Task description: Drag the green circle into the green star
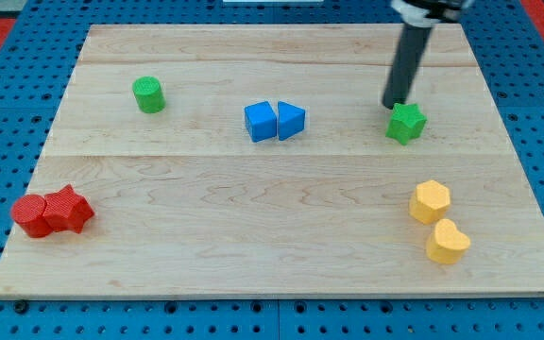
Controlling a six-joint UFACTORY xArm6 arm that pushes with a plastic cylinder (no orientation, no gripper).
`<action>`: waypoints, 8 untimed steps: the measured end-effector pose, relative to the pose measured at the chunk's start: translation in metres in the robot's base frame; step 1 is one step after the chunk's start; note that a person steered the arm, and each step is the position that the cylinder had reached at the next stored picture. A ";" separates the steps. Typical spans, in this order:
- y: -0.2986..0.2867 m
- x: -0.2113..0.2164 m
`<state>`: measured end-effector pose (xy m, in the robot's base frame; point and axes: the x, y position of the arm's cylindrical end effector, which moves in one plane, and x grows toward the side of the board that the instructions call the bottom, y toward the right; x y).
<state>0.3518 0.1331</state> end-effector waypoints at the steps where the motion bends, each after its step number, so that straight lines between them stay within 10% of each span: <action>1: -0.038 0.001; 4: 0.057 0.066; 7: -0.190 0.122; 8: -0.297 0.070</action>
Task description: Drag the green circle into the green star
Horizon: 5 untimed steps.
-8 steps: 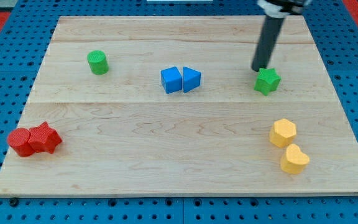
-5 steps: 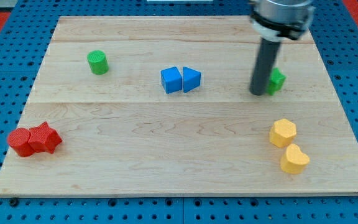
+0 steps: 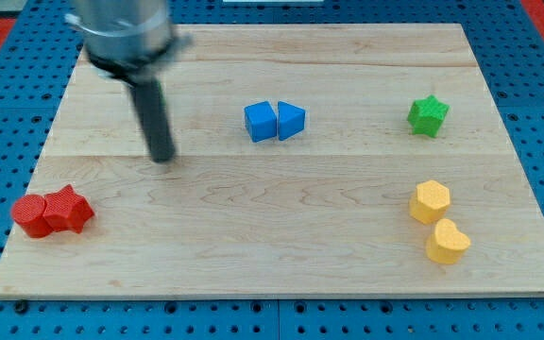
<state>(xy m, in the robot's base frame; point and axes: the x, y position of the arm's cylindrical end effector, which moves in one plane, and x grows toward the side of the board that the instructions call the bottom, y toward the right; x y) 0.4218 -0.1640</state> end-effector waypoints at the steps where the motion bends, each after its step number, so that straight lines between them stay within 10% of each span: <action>1: -0.010 -0.058; 4: -0.039 -0.089; 5: 0.045 -0.115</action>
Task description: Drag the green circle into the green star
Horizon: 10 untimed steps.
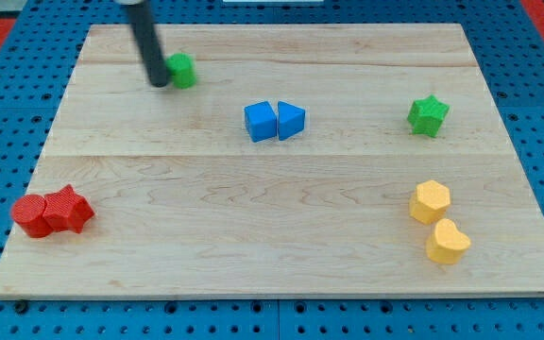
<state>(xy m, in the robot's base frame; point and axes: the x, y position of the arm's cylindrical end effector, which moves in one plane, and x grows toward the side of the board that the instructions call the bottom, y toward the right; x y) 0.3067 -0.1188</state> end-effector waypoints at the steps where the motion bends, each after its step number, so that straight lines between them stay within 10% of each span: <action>1: 0.012 -0.026; 8: 0.302 -0.051; 10: 0.301 0.030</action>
<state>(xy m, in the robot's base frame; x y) 0.3372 0.1817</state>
